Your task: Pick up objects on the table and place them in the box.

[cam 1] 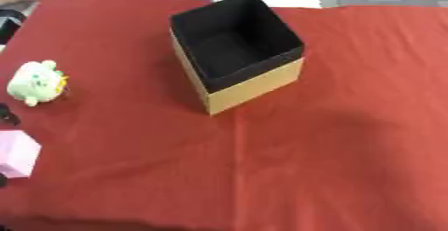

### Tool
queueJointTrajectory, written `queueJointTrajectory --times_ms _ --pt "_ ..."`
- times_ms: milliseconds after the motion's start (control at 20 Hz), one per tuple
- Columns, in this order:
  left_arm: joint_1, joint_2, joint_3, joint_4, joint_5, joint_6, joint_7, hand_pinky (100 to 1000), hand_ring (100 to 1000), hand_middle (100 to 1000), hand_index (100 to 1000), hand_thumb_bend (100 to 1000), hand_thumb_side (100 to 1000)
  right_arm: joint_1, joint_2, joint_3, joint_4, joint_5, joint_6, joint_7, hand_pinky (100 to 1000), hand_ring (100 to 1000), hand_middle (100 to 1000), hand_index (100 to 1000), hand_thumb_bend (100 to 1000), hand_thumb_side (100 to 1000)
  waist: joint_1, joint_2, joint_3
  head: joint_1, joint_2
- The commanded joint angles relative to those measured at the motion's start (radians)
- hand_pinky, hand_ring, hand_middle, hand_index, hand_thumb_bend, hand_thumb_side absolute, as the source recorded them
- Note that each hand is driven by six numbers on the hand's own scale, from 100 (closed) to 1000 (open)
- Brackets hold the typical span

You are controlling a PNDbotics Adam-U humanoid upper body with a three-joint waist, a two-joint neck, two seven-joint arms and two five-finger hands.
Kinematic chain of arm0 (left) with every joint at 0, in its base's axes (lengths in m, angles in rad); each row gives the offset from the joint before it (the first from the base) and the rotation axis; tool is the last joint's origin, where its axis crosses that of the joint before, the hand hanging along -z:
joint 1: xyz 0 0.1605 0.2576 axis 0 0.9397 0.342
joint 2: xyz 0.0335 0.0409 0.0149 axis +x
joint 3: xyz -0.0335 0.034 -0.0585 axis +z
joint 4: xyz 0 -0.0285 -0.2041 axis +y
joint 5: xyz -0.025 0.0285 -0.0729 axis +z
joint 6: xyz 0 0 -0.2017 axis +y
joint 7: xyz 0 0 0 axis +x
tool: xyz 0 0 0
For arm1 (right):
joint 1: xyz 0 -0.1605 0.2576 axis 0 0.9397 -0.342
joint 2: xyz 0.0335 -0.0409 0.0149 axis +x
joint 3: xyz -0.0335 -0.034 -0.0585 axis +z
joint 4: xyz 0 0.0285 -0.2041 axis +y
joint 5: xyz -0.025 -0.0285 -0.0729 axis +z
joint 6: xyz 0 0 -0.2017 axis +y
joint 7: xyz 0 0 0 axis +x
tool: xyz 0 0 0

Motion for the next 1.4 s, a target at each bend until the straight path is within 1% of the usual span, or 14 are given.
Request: queueJointTrajectory --times_ms 50,350,450,550,650,750,800,850,900,950,1000,1100,1250,1400 --pt "-0.011 0.024 0.004 0.004 -0.012 -0.065 -0.059 854 824 785 896 897 757 -0.009 -0.012 -0.006 -0.016 -0.006 0.001 -0.006 515 482 509 690 100 100 0.003 -0.009 -0.001 0.002 0.005" --pt "-0.016 0.018 -0.001 0.011 -0.026 -0.058 -0.048 814 787 744 866 911 727 -0.010 -0.009 -0.006 -0.016 -0.007 0.000 -0.008 513 481 508 690 100 100 0.003 -0.010 -0.005 -0.004 0.005" --pt "-0.018 0.013 -0.004 0.015 -0.031 -0.048 -0.035 789 761 715 825 904 720 -0.010 -0.008 -0.006 -0.016 -0.007 0.000 -0.008 512 481 508 690 100 100 0.003 -0.010 -0.007 -0.010 0.005" --pt "-0.021 0.010 -0.007 0.020 -0.034 -0.040 -0.021 768 729 675 784 889 691 -0.010 -0.007 -0.006 -0.016 -0.008 0.000 -0.008 512 481 508 690 100 100 0.003 -0.010 -0.008 -0.016 0.005" --pt "-0.024 0.006 -0.011 0.024 -0.030 -0.037 -0.009 726 657 605 735 821 644 -0.011 -0.007 -0.007 -0.016 -0.008 0.000 -0.008 511 480 507 690 100 100 0.003 -0.011 -0.009 -0.018 0.005" --pt "-0.027 0.004 -0.014 0.030 -0.017 -0.037 -0.002 689 614 568 700 751 595 -0.010 -0.006 -0.007 -0.016 -0.009 0.000 -0.008 510 480 507 690 100 100 0.003 -0.011 -0.010 -0.019 0.005" --pt "-0.027 0.003 -0.014 0.032 -0.008 -0.039 -0.001 664 592 548 684 680 574 -0.010 -0.005 -0.007 -0.016 -0.010 0.000 -0.009 510 480 507 690 100 100 0.003 -0.011 -0.010 -0.020 0.005" --pt "-0.028 0.002 -0.015 0.034 0.003 -0.041 -0.001 662 591 547 682 673 573 -0.010 -0.005 -0.007 -0.016 -0.010 0.001 -0.009 510 480 507 690 100 100 0.003 -0.011 -0.010 -0.022 0.005" --pt "-0.028 0.002 -0.014 0.034 0.016 -0.044 -0.003 651 582 540 675 617 574 -0.010 -0.005 -0.007 -0.016 -0.010 0.001 -0.010 510 480 507 690 100 100 0.003 -0.011 -0.009 -0.025 0.005" --pt "-0.028 0.002 -0.014 0.032 0.031 -0.047 -0.008 647 579 539 674 594 587 -0.009 -0.005 -0.007 -0.016 -0.010 0.001 -0.010 510 480 507 690 100 100 0.003 -0.011 -0.009 -0.027 0.005" --pt "-0.029 0.003 -0.013 0.030 0.045 -0.050 -0.016 645 579 540 675 576 608 -0.009 -0.005 -0.007 -0.016 -0.010 0.002 -0.010 510 480 507 690 100 100 0.004 -0.011 -0.009 -0.029 0.005" --pt "-0.031 0.008 -0.008 0.019 0.075 -0.052 -0.037 643 578 540 676 567 608 -0.008 -0.005 -0.006 -0.016 -0.010 0.002 -0.011 510 479 507 690 100 100 0.004 -0.011 -0.008 -0.033 0.005" --pt "-0.043 0.021 0.008 -0.017 0.116 -0.044 -0.060 646 581 545 682 539 570 -0.007 -0.006 -0.007 -0.016 -0.009 0.003 -0.011 510 479 507 690 100 100 0.006 -0.014 -0.004 -0.038 0.005" --pt "-0.056 0.036 0.021 -0.061 0.153 -0.033 -0.081 649 584 549 686 535 555 -0.006 -0.007 -0.007 -0.016 -0.008 0.003 -0.011 510 479 507 689 100 100 0.009 -0.016 -0.003 -0.043 0.005"
